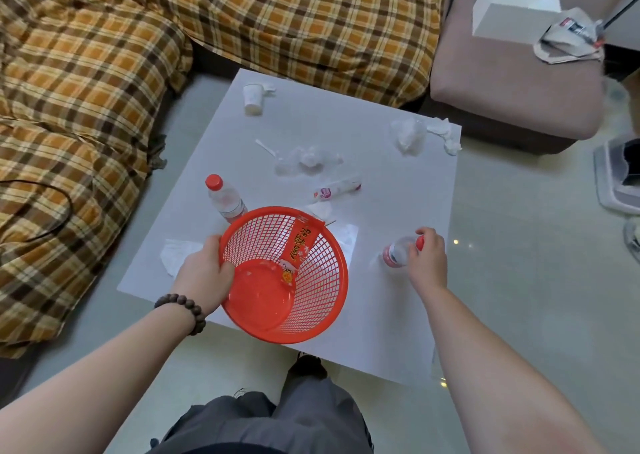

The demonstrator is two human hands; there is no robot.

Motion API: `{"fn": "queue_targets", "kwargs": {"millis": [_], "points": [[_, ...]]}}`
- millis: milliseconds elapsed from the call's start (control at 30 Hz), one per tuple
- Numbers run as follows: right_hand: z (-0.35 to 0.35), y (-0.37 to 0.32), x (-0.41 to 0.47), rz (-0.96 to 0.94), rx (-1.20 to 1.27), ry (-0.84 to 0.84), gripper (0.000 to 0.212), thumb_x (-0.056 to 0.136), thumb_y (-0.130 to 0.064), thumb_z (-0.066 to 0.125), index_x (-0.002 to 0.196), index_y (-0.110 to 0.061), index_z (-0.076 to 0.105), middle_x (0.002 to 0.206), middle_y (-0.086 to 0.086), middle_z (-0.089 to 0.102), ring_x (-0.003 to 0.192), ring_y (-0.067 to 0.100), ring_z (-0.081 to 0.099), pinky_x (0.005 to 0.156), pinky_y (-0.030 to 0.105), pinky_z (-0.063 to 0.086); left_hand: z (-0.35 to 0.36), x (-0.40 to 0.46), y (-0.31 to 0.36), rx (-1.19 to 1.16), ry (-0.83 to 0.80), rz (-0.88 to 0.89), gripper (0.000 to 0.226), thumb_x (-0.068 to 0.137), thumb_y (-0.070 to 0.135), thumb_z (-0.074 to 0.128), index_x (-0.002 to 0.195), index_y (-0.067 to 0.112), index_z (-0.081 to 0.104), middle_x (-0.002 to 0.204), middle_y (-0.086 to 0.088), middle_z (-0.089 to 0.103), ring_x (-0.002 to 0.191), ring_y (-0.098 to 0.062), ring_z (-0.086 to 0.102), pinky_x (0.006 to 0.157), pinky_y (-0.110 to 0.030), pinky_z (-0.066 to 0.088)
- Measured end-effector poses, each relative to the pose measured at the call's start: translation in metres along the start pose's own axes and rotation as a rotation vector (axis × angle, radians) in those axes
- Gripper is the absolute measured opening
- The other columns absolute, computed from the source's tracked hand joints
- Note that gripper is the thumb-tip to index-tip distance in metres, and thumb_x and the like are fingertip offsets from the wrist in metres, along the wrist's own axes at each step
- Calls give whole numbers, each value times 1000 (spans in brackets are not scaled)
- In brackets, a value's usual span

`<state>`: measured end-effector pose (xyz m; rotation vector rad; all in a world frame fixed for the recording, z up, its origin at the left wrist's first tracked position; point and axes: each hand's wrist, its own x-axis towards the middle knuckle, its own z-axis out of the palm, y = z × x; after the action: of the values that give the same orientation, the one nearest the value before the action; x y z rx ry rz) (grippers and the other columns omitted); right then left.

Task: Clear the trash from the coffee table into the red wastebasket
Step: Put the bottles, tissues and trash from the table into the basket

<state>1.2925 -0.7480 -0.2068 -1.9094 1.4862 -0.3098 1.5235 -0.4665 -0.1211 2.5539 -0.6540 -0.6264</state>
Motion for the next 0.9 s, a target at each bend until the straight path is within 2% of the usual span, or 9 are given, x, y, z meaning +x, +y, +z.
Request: {"fn": "queue_targets", "kwargs": {"millis": [67, 133, 233, 300, 400, 500, 600, 733, 900], "points": [[-6, -11, -7, -19, 56, 78, 31, 91, -10, 46, 121, -11, 48, 124, 13, 47, 108, 31, 49, 85, 33, 38, 0, -1, -3, -1, 12, -13, 32, 86, 16, 45, 119, 14, 46, 85, -5, 62, 72, -24, 60, 65, -37, 53], [-13, -29, -19, -98, 141, 171, 29, 92, -13, 46, 120, -13, 48, 119, 9, 47, 101, 22, 49, 81, 29, 38, -2, -2, -6, -7, 24, -30, 32, 86, 16, 45, 118, 14, 47, 86, -6, 63, 72, -24, 61, 65, -37, 53], [-29, -64, -42, -246, 312, 308, 25, 90, -16, 47, 115, -16, 50, 110, 0, 49, 88, -2, 46, 75, 8, 37, -7, -5, -7, -17, 40, -55, 32, 85, 15, 46, 117, 11, 48, 88, -9, 62, 76, -28, 60, 69, -39, 54], [-40, -86, -56, -302, 426, 350, 23, 88, -20, 48, 111, -22, 52, 107, -1, 54, 88, -4, 50, 73, 4, 37, -10, -7, -7, -30, 49, -73, 32, 86, 15, 46, 117, 10, 48, 88, -8, 59, 77, -29, 60, 70, -40, 54], [-49, -117, -77, -363, 555, 254, 22, 88, -22, 50, 106, -35, 52, 104, -1, 59, 90, 17, 60, 76, 19, 48, -15, -10, -7, -48, 61, -97, 29, 86, 16, 46, 115, 11, 48, 87, -8, 59, 76, -28, 60, 68, -40, 54], [-37, -139, -97, -520, 458, 87, 26, 85, -18, 53, 106, -33, 54, 100, -4, 58, 89, 9, 58, 75, 16, 46, -18, -12, -6, -74, 65, -96, 31, 86, 18, 46, 117, 12, 48, 92, -10, 64, 78, -28, 61, 70, -40, 55], [-10, -149, -109, -624, 287, -92, 24, 86, -19, 54, 108, -28, 55, 98, -14, 51, 87, 0, 52, 76, 20, 46, -19, -16, -6, -110, 74, -70, 31, 86, 20, 45, 116, 15, 47, 91, -8, 64, 77, -26, 62, 70, -40, 55], [23, -149, -112, -622, 157, -240, 25, 90, -16, 51, 115, -18, 55, 114, 0, 54, 106, 18, 54, 89, 31, 45, -23, -21, -7, -177, 115, -27, 29, 86, 21, 47, 115, 23, 49, 79, 11, 59, 67, -7, 59, 51, -23, 45], [46, -150, -109, -630, 91, -267, 27, 92, -23, 47, 118, -20, 52, 122, 1, 49, 113, 20, 50, 92, 32, 45, -32, -31, -10, -268, 164, -21, 32, 88, 22, 48, 118, 31, 50, 81, 19, 61, 67, -1, 62, 51, -17, 46]]}}
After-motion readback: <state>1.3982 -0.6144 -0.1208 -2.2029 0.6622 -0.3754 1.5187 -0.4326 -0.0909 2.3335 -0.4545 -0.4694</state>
